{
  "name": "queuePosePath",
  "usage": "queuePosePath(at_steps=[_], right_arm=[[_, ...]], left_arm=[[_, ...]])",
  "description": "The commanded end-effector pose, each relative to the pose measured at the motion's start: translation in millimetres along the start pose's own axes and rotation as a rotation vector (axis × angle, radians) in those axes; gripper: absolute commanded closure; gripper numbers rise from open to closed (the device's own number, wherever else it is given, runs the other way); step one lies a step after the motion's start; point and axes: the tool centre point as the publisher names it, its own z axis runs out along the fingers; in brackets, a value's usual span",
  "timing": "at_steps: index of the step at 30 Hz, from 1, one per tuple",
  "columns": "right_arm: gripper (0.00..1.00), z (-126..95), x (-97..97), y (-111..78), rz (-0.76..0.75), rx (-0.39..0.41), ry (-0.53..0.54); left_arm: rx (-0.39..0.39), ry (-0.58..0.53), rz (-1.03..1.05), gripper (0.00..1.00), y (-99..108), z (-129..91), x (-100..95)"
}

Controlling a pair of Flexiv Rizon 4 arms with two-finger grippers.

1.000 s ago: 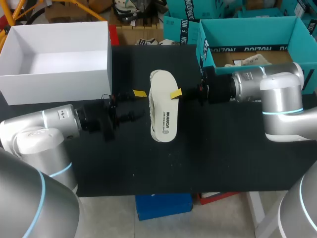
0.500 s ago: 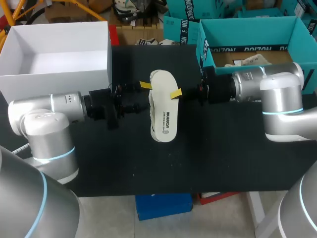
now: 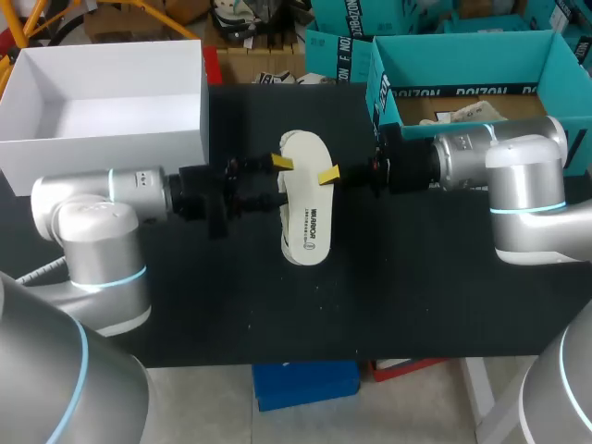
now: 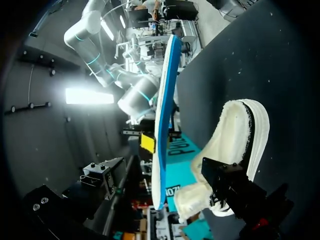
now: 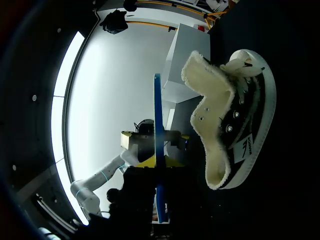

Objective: Take the shoe out of the shoebox, open the shoe tongue, remove and reinsert the insole, then place the shoe into the shoebox

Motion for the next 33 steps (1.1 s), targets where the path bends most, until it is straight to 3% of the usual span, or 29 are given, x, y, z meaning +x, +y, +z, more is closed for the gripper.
queuePosePath(at_steps=[1, 6, 8, 9, 11, 12, 13, 14, 17, 20, 23, 28, 30, 33], right_arm=[[1.0, 1.0, 0.1, 0.6, 0.001, 0.001, -0.003], [1.0, 1.0, 0.1, 0.6, 0.001, 0.001, -0.003], [1.0, 1.0, 0.1, 0.6, 0.001, 0.001, -0.003], [1.0, 1.0, 0.1, 0.6, 0.001, 0.001, -0.003], [1.0, 1.0, 0.1, 0.6, 0.001, 0.001, -0.003], [1.0, 1.0, 0.1, 0.6, 0.001, 0.001, -0.003], [1.0, 1.0, 0.1, 0.6, 0.001, 0.001, -0.003], [1.0, 1.0, 0.1, 0.6, 0.001, 0.001, -0.003], [1.0, 1.0, 0.1, 0.6, 0.001, 0.001, -0.003], [1.0, 1.0, 0.1, 0.6, 0.001, 0.001, -0.003], [1.0, 1.0, 0.1, 0.6, 0.001, 0.001, -0.003], [1.0, 1.0, 0.1, 0.6, 0.001, 0.001, -0.003], [1.0, 1.0, 0.1, 0.6, 0.001, 0.001, -0.003], [1.0, 1.0, 0.1, 0.6, 0.001, 0.001, -0.003]], left_arm=[[0.009, -0.011, 0.004, 0.0, 0.8, 4.1, -0.9], [0.028, -0.026, 0.005, 0.0, -7.3, 8.1, -5.1], [0.033, -0.029, 0.008, 0.29, -10.4, 8.7, -6.6], [0.034, -0.029, 0.01, 0.34, -11.3, 8.7, -7.1], [0.036, -0.029, 0.015, 0.29, -12.5, 8.5, -7.9], [0.035, -0.028, 0.017, 0.33, -12.5, 8.5, -8.0], [0.034, -0.028, 0.018, 0.46, -12.4, 8.1, -8.4], [0.031, -0.029, 0.018, 0.51, -11.8, 7.8, -8.7], [0.021, -0.03, 0.02, 0.45, -10.7, 8.7, -9.2], [0.01, -0.035, 0.02, 0.49, -8.7, 11.6, -9.4], [0.012, -0.045, 0.021, 0.46, -7.7, 15.1, -10.2], [0.036, -0.049, 0.024, 0.53, -8.5, 19.6, -10.7], [0.037, -0.047, 0.026, 0.68, -8.4, 20.1, -10.6], [0.033, -0.04, 0.028, 0.66, -7.2, 20.2, -9.8]])
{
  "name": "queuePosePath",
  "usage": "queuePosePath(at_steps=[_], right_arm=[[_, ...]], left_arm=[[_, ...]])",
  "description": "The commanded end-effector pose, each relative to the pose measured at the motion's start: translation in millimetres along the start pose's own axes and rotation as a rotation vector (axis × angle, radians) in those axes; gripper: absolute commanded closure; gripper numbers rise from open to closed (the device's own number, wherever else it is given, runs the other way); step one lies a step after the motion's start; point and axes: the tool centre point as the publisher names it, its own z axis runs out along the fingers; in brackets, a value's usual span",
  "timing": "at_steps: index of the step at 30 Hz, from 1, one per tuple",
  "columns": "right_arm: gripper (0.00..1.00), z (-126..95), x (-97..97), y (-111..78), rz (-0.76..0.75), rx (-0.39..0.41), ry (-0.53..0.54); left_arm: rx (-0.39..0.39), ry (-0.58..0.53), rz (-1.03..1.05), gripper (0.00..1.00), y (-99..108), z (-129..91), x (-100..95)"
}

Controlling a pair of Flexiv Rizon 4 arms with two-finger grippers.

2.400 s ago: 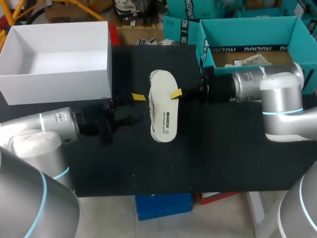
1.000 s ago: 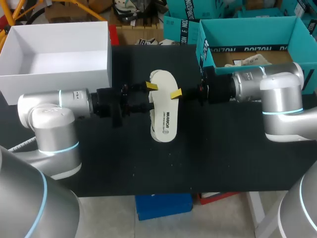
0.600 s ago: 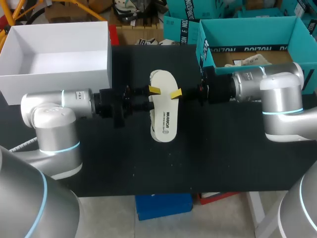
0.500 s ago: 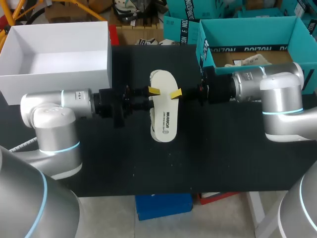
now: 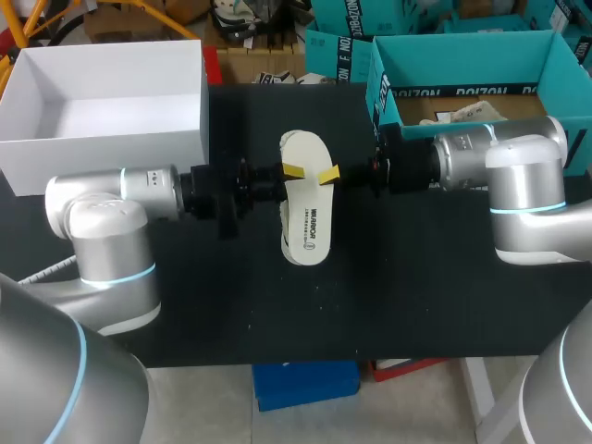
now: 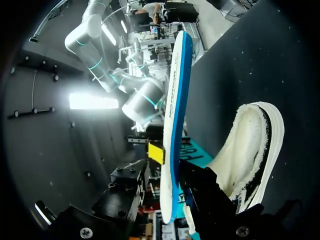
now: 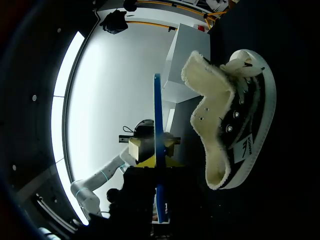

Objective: Take the shoe out of the shoebox, open the shoe tongue, remove and reinsert the insole, then place the shoe into the shoebox

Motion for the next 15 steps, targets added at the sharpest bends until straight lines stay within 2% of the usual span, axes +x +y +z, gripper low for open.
queuePosePath(at_steps=[1, 4, 6, 8, 15], right_arm=[[1.0, 1.0, 0.1, 0.6, 0.001, 0.001, -0.003], [1.0, 1.0, 0.1, 0.6, 0.001, 0.001, -0.003], [1.0, 1.0, 0.1, 0.6, 0.001, 0.001, -0.003], [1.0, 1.0, 0.1, 0.6, 0.001, 0.001, -0.003], [1.0, 1.0, 0.1, 0.6, 0.001, 0.001, -0.003]], left_arm=[[-0.003, 0.007, 0.004, 0.67, 2.5, 1.9, 1.8], [-0.005, 0.01, 0.003, 0.69, 3.1, 1.4, 2.2], [-0.005, 0.011, 0.004, 0.87, 3.2, 1.4, 2.3], [-0.005, 0.012, 0.004, 1.0, 3.2, 1.8, 2.7], [0.002, 0.019, 0.009, 1.0, 2.1, 4.6, 3.9]])
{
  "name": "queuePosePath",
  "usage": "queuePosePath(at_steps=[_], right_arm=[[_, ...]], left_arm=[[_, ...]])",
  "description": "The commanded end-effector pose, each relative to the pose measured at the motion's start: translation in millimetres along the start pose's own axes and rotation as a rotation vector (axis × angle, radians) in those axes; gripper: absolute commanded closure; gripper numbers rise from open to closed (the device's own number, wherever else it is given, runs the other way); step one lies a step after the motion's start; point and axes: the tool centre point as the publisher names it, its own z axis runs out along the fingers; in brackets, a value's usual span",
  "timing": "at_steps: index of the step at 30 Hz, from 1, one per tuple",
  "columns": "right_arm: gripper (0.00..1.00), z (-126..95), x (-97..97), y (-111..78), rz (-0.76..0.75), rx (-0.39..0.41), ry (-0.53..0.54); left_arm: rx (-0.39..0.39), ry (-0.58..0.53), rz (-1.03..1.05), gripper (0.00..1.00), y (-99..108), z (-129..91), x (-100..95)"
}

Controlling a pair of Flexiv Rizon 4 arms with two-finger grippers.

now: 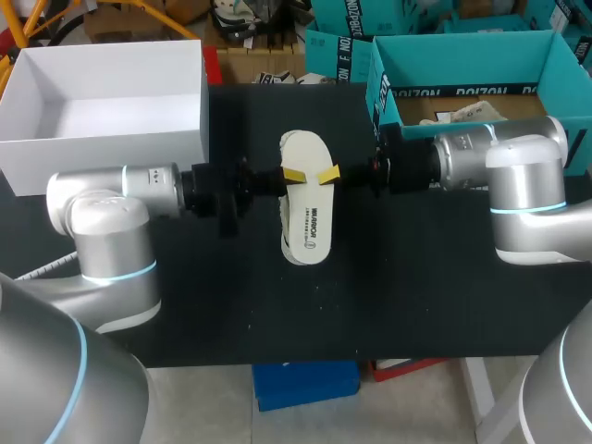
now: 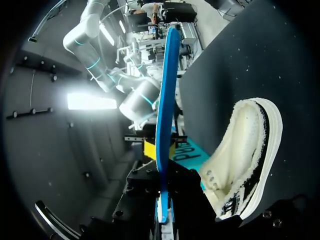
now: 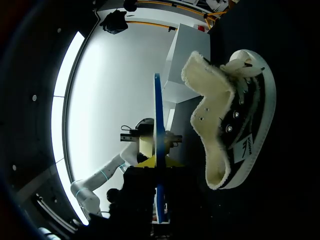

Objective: Take the shoe out of the shoebox, open the shoe tongue, remove and reinsert the insole, then place the shoe into the shoebox

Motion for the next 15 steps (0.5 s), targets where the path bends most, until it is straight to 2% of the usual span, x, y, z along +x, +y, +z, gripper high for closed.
queuePosePath(at_steps=[1, 3, 4, 5, 9, 15], right_arm=[[1.0, 1.4, 0.0, 0.5, 0.001, 0.001, -0.002], [1.0, 0.1, 0.4, 0.8, 0.004, -0.006, 0.003], [0.58, -0.5, 0.4, 1.0, 0.005, -0.007, 0.002], [0.0, -1.7, 0.8, 1.0, 0.003, -0.014, 0.004], [0.0, -9.8, 2.8, -4.1, 0.006, -0.048, -0.016], [0.0, -25.5, 4.8, -17.3, 0.017, -0.093, -0.048]], left_arm=[[0.0, 0.007, 0.003, 1.0, -1.5, 3.9, -0.6], [0.0, 0.01, 0.004, 1.0, -2.8, 4.3, -0.5], [-0.001, 0.014, 0.004, 1.0, -3.4, 4.2, -0.2], [-0.01, 0.027, 0.006, 1.0, -4.5, 3.8, 0.6], [-0.053, 0.103, -0.004, 1.0, -11.4, -0.3, 5.6], [-0.067, 0.174, -0.019, 1.0, -27.3, -12.1, 3.0]])
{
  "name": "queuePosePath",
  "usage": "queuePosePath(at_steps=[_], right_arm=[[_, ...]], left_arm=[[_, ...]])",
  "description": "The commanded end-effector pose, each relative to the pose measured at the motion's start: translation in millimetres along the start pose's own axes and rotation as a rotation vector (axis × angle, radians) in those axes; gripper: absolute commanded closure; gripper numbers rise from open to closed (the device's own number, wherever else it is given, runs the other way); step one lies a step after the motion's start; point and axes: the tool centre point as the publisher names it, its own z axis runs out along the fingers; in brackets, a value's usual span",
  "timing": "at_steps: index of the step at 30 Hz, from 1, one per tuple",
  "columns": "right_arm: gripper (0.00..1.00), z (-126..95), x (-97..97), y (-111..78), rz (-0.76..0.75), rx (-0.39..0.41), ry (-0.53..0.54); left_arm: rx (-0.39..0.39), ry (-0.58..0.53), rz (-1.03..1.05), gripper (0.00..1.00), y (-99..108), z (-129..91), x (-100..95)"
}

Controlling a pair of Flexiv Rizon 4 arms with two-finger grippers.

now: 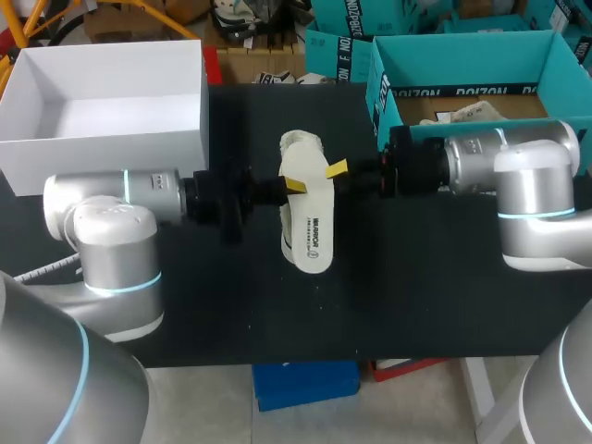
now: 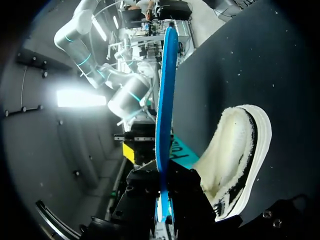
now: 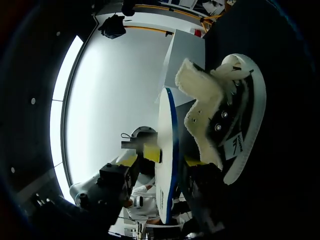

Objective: Take the shoe out of the shoebox, open the shoe tongue, remove and reinsert the insole, then place the shoe into the shoebox

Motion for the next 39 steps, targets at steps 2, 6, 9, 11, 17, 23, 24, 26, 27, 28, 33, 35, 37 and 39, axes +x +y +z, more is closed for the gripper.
queuePosePath(at_steps=[2, 6, 9, 11, 17, 23, 24, 26, 27, 28, 33, 35, 37, 39], right_arm=[[0.0, -16.2, 10.8, -20.2, 0.006, -0.059, -0.037], [0.0, -24.6, 13.4, -27.9, 0.009, -0.085, -0.065], [0.0, -29.4, 16.5, -33.4, 0.01, -0.107, -0.085], [0.0, -33.1, 18.0, -37.1, 0.016, -0.122, -0.106], [0.0, -49.1, 21.9, -52.0, 0.078, -0.215, -0.239], [0.0, -67.8, 31.0, -74.5, 0.127, -0.342, -0.296], [0.0, -70.7, 32.8, -78.4, 0.133, -0.361, -0.303], [0.0, -75.7, 37.0, -86.1, 0.152, -0.399, -0.325], [0.0, -78.0, 39.1, -90.0, 0.157, -0.415, -0.332], [0.0, -80.3, 42.2, -94.3, 0.167, -0.436, -0.347], [0.0, -87.9, 54.4, -113.9, 0.205, -0.532, -0.395], [0.0, -89.2, 58.3, -120.1, 0.216, -0.559, -0.418], [0.0, -89.6, 62.7, -126.1, 0.222, -0.583, -0.432], [0.0, -89.6, 65.8, -130.7, 0.23, -0.601, -0.439]], left_arm=[[-0.035, 0.09, -0.015, 1.0, -21.5, -17.0, -12.3], [-0.046, 0.147, -0.038, 1.0, -33.1, -27.4, -17.0], [-0.058, 0.201, -0.063, 1.0, -42.7, -36.0, -19.9], [-0.058, 0.236, -0.076, 1.0, -49.6, -41.2, -20.3], [-0.031, 0.3, -0.129, 1.0, -69.4, -56.6, -21.4], [-0.009, 0.352, -0.157, 1.0, -83.9, -68.0, -21.8], [-0.002, 0.356, -0.158, 1.0, -86.1, -69.1, -21.8], [0.004, 0.369, -0.162, 1.0, -90.1, -71.4, -21.7], [0.01, 0.375, -0.163, 1.0, -92.5, -72.6, -21.9], [0.021, 0.382, -0.167, 1.0, -94.5, -73.4, -21.9], [0.043, 0.404, -0.172, 1.0, -104.2, -77.3, -21.7], [0.051, 0.411, -0.179, 1.0, -106.2, -79.2, -22.1], [0.058, 0.42, -0.183, 1.0, -108.9, -81.0, -21.6], [0.066, 0.427, -0.186, 1.0, -111.5, -82.4, -20.8]])
